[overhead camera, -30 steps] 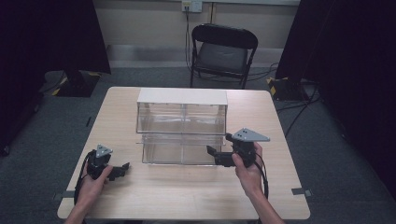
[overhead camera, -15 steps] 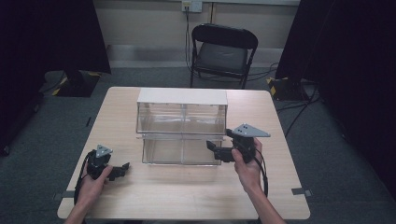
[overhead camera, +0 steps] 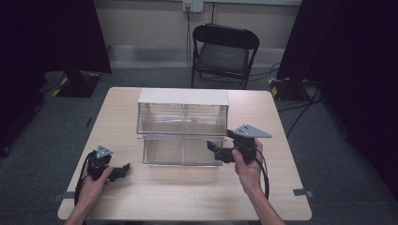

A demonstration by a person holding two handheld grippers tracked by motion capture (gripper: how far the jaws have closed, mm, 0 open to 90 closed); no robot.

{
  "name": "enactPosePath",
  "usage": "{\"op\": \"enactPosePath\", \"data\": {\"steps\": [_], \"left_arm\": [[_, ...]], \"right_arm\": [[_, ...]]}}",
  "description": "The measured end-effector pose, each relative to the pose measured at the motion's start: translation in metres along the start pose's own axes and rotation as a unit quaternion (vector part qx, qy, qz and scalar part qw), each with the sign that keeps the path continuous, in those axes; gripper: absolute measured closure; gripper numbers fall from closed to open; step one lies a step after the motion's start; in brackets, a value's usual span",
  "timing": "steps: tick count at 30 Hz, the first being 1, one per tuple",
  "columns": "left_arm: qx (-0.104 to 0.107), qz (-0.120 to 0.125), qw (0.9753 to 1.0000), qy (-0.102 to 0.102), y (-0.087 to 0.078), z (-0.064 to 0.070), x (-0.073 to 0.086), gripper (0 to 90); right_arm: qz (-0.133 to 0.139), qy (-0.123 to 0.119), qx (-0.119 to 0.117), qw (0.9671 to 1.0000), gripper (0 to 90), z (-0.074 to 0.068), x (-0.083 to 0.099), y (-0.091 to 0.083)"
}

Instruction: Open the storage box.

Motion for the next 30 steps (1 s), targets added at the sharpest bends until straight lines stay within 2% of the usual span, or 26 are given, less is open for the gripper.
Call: {"op": "enactPosePath", "data": {"steps": [30], "left_arm": [[0.0, -0.001, 1.0, 0.0, -0.0002, 0.0001, 0.0002, 2.7]], "right_arm": [[0.006, 0.0, -0.004, 1.0, 13.5, 0.0013, 0.0017, 0.0002]]}}
Point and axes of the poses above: each handheld gripper's, and its own axes: y roughly forward along the jaws, x roughly out of its underside, z roughly to its right, the point moved 1 cm from there along y, roughly forward along the jaws, and after that the axes turned 10 degrees about -y, right-handed, at the moved point
